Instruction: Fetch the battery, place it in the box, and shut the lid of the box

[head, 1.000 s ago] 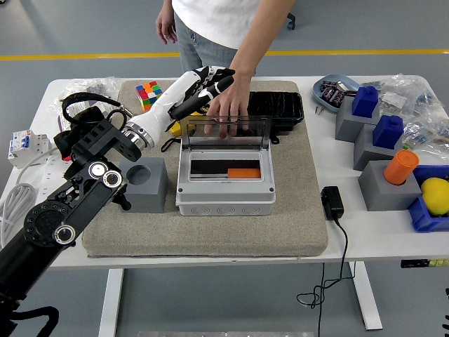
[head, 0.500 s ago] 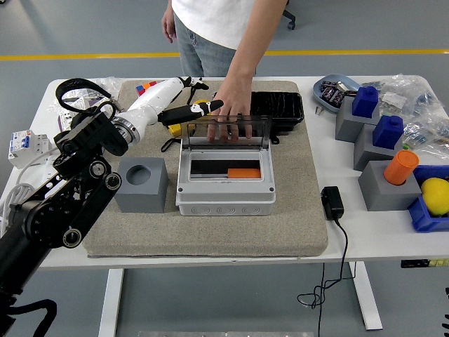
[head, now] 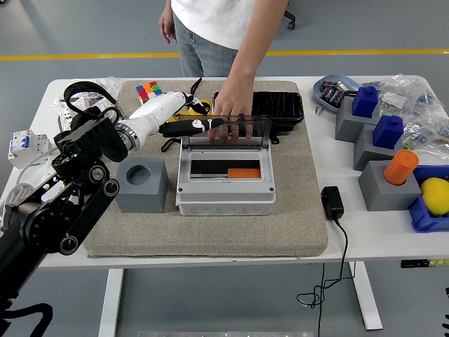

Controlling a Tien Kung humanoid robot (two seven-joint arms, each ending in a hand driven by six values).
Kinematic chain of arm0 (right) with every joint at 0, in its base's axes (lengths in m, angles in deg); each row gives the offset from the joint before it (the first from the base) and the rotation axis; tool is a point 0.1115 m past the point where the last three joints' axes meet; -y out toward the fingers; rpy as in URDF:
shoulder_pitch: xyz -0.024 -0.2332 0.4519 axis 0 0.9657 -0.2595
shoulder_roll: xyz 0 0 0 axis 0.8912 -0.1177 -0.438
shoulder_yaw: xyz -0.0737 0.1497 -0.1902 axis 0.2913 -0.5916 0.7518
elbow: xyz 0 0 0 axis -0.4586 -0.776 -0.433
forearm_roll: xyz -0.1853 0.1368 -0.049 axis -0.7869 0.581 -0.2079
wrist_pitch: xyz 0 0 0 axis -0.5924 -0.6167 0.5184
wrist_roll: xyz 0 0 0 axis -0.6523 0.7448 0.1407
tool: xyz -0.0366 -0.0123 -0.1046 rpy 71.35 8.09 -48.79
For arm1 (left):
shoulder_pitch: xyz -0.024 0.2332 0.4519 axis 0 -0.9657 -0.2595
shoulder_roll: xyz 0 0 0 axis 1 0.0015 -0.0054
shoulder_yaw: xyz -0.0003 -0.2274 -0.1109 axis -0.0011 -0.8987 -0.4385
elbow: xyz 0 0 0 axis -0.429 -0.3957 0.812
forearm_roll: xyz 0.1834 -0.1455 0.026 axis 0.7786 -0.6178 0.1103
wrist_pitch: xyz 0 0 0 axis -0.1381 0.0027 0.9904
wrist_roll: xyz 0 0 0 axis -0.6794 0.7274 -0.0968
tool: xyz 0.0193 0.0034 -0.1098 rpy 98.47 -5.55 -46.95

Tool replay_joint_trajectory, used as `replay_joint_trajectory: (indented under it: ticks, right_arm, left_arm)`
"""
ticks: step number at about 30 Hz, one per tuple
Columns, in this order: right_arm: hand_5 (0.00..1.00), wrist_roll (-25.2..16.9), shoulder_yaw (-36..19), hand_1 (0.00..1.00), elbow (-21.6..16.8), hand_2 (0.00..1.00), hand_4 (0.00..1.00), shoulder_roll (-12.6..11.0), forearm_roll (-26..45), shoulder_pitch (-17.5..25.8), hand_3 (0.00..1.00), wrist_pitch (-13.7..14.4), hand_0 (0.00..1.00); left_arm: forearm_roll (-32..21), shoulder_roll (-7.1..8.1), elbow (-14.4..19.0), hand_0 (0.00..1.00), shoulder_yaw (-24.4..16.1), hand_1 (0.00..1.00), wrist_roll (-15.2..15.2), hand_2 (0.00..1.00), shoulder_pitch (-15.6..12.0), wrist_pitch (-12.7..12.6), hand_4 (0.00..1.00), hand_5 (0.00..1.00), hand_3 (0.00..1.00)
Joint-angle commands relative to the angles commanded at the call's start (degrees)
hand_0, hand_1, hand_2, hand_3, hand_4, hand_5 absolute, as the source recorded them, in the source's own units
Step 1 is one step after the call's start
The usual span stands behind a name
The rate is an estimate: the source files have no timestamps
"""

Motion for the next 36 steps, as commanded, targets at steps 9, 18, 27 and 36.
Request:
replay_joint_trajectory:
  ticks: [9,18,27,36]
  right_arm:
    - [0.998,0.09,0.38,0.794,0.01,0.772,0.998,-0.07,0.26,0.19,0.813,0.01,0.834]
    - [0.998,0.12,0.64,0.794,0.02,0.772,0.998,-0.09,0.42,0.22,0.813,0.0,0.833]
    - [0.998,0.13,0.36,0.794,0.05,0.772,0.998,-0.12,0.3,0.23,0.813,-0.03,0.833]
    - [0.998,0.1,0.37,0.793,-0.01,0.772,0.998,-0.15,0.48,0.03,0.813,0.01,0.833]
  left_arm:
    - [-1.96,1.0,1.98,0.957,1.27,0.816,-0.51,0.743,-0.87,1.29,0.998,0.998,0.699]
    - [-2.93,1.76,3.09,0.961,2.1,0.815,-0.26,0.743,-1.02,1.44,0.998,0.998,0.699]
    - [-3.05,3.02,7.24,0.961,2.78,0.813,-1.78,0.742,-1.31,2.31,0.998,0.998,0.7]
    - [-4.07,3.68,10.58,0.959,3.02,0.813,-7.66,0.742,-1.37,6.67,0.998,0.998,0.701]
